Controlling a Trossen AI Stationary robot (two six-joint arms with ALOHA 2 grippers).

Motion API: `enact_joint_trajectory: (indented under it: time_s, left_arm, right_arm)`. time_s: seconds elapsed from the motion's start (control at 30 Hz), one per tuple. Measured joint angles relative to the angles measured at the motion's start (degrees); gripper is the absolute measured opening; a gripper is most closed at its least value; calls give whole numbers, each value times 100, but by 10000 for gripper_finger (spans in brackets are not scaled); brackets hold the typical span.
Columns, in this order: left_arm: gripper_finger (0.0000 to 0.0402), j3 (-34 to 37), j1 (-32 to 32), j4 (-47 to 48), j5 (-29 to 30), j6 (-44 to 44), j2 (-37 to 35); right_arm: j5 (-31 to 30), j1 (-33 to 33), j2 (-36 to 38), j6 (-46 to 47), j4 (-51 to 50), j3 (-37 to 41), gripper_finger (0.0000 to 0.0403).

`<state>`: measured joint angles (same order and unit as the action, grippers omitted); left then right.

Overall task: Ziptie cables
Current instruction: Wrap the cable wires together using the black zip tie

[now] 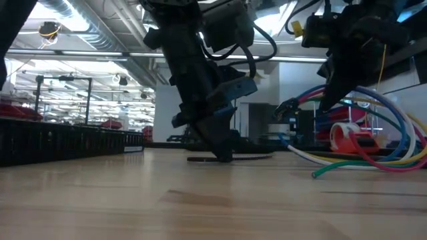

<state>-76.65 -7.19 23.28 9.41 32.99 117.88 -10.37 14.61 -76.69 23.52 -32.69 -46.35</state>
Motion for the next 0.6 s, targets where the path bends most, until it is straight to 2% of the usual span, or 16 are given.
enact_joint_trajectory:
  time_s: [0.17, 0.37, 0.6]
  left_arm:
    - [4, -148, -33, 80, 67, 0, -308]
    - [1, -392, -34, -203, 447, -163, -1350]
    - [1, -419, -19, -1418, 633, -690, -2250]
  right_arm:
    - [-34, 0, 397, -173, -58, -2, 5]
    - [-279, 0, 1483, -193, -286, -4, 5]
    - [-614, 0, 2277, -207, -289, -4, 5]
